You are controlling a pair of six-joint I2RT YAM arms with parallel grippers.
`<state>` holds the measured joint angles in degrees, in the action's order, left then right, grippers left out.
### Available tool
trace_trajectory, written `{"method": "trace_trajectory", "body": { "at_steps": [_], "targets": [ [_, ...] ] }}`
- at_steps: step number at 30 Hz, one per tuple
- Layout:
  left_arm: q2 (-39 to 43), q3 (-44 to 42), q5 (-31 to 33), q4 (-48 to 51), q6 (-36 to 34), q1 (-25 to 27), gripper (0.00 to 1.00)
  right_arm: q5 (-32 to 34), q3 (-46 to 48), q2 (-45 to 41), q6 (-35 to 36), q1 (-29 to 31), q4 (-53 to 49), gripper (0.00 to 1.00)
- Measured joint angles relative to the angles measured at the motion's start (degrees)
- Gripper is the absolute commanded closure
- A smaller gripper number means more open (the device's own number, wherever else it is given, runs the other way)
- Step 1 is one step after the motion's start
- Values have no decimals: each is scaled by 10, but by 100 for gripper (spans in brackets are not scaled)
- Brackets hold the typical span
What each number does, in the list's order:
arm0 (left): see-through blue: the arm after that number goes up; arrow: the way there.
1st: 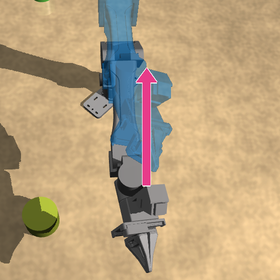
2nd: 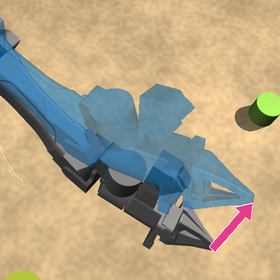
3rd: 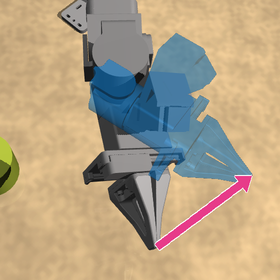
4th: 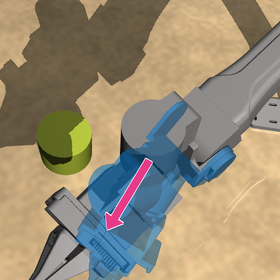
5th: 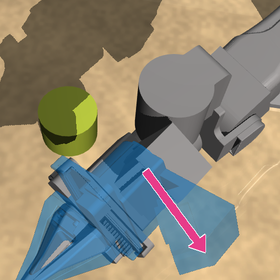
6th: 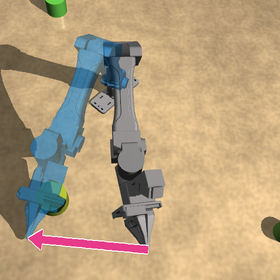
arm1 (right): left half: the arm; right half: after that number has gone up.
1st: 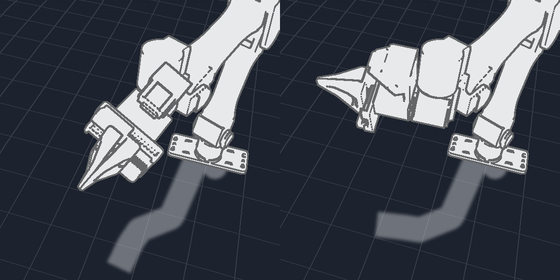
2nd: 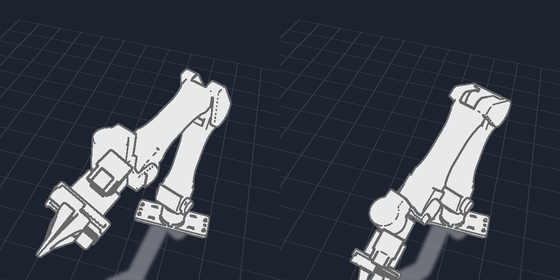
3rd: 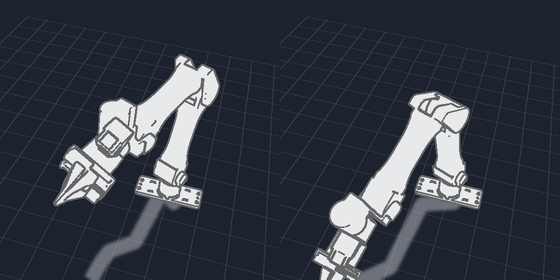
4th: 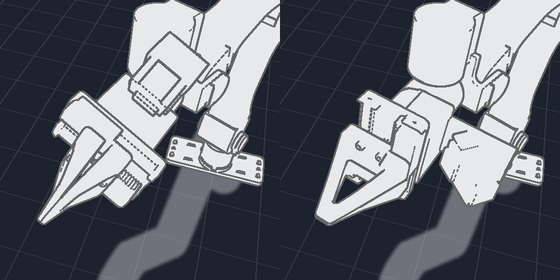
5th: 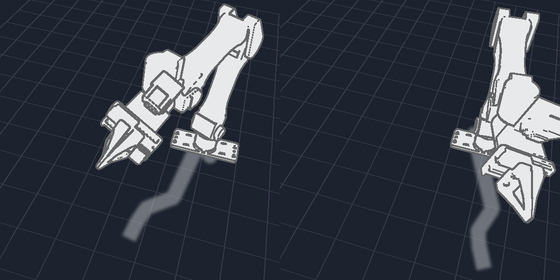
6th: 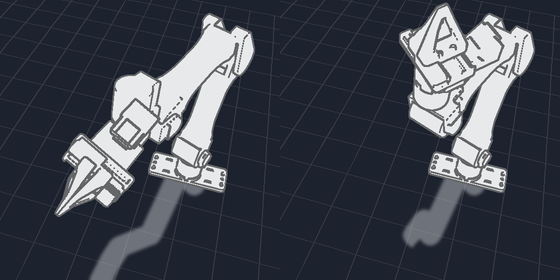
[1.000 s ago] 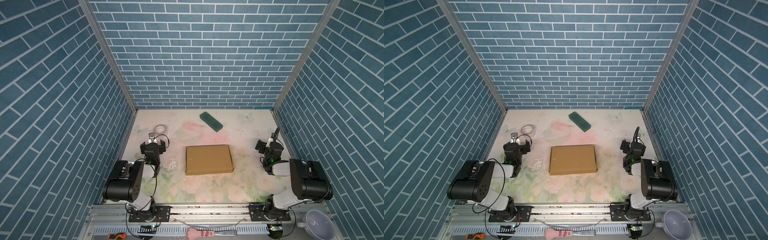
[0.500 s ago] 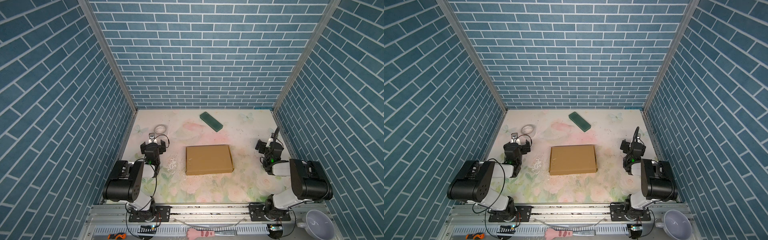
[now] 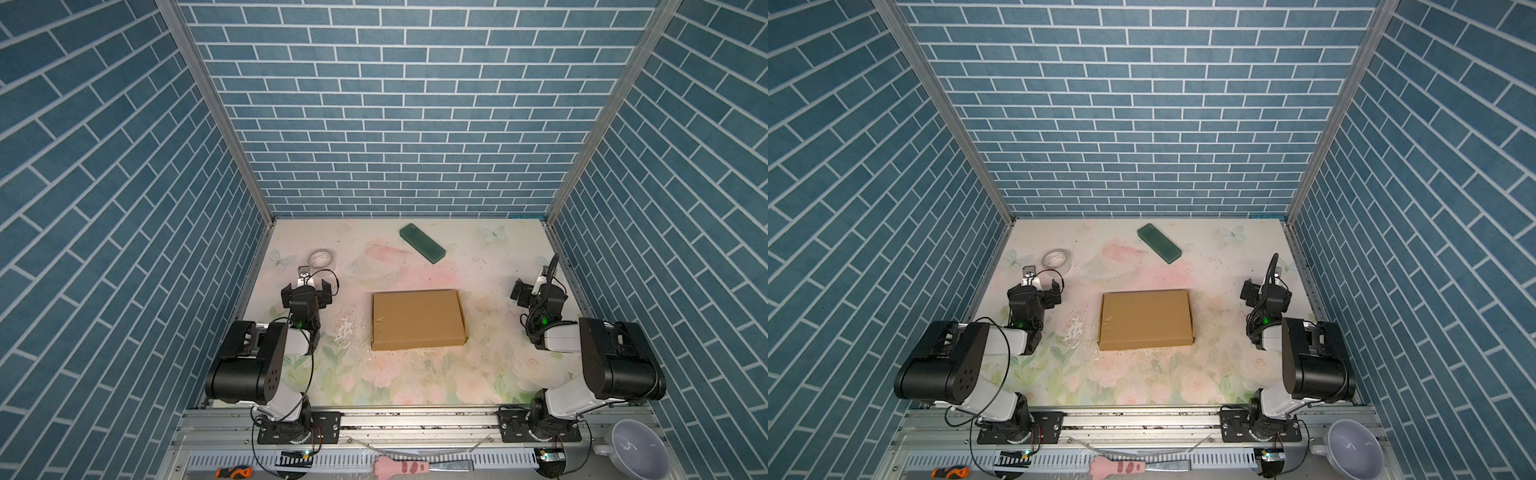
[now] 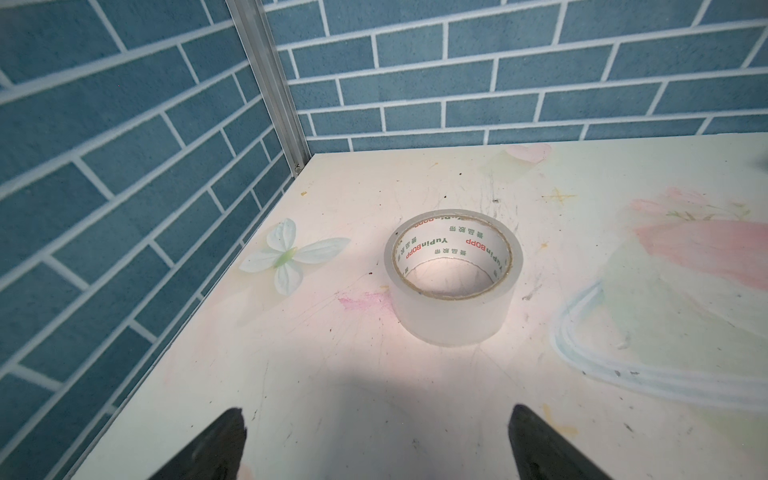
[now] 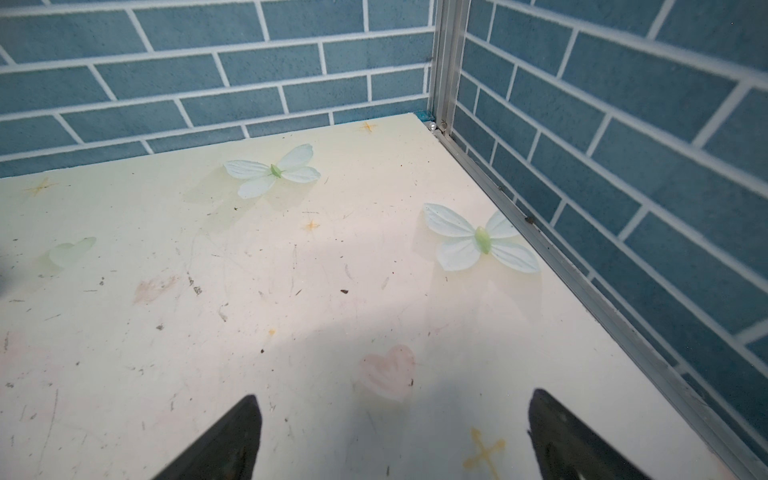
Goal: Fold the paper box
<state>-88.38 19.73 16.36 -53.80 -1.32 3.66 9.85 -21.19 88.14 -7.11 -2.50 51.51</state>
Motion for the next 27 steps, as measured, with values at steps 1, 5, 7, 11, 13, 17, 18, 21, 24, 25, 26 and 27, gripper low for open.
{"method": "trace_trajectory", "body": {
  "at_steps": [1,5,7,11,13,17,18,21,24,25,26,27],
  "targets": [
    [0,0,0,0,0,0,0,0,0,0,0,0,0,1],
    [0,0,-1,0,0,0,0,0,0,0,0,1,0,1],
    [0,0,-2,0,0,0,0,0,0,0,0,2,0,1],
    [0,0,-2,0,0,0,0,0,0,0,0,2,0,1],
    [0,0,-2,0,0,0,0,0,0,0,0,2,0,1],
    [0,0,-2,0,0,0,0,0,0,0,0,3,0,1],
    [0,0,-2,0,0,0,0,0,0,0,0,3,0,1],
    [0,0,-2,0,0,0,0,0,0,0,0,2,0,1],
    [0,0,0,0,-10,6,0,0,0,0,0,2,0,1],
    [0,0,0,0,-12,9,0,0,0,0,0,2,0,1],
    [0,0,0,0,-15,13,0,1,0,0,0,2,0,1],
    [0,0,0,0,-17,15,0,1,0,0,0,2,0,1]
  ]
}}
